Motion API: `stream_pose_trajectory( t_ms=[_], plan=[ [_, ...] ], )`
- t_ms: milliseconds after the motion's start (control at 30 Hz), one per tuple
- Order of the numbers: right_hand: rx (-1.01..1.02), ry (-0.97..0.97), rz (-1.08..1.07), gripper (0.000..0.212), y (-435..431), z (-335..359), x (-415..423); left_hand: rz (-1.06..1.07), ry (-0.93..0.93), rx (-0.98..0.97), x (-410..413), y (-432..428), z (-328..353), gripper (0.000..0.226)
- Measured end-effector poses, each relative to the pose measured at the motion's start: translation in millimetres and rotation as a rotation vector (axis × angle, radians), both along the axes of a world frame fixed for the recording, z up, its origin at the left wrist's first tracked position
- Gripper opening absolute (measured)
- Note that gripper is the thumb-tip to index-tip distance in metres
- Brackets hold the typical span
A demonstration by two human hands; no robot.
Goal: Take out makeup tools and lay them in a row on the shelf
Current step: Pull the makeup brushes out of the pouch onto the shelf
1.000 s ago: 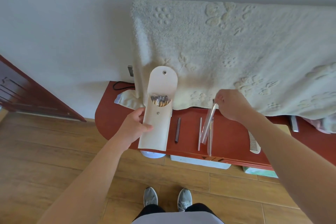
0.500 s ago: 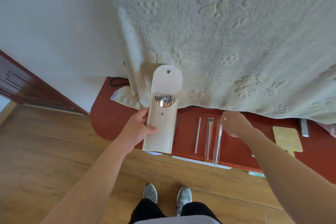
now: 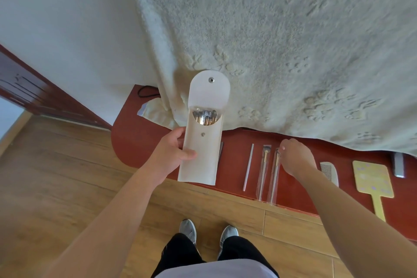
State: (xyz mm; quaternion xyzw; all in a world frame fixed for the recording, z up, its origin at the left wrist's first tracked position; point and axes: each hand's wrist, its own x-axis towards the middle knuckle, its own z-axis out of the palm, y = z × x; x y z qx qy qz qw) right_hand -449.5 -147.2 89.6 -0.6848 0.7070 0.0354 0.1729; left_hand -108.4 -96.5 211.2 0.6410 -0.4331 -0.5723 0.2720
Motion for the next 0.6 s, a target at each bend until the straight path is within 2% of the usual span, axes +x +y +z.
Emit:
stream_pose_trajectory(
  t_ms=[400,600],
  plan=[
    [-0.070,-0.068,-0.070,0.026,-0.3,-1.8,-1.1,-0.011,-0.003,0.016,-0.5,-3.3,7.4,0.055],
    [-0.099,-0.090,-0.089,0.032,3.0,24.3,2.5,-0.026,0.010,0.022,5.1,0.2,17.7,0.055]
  ],
)
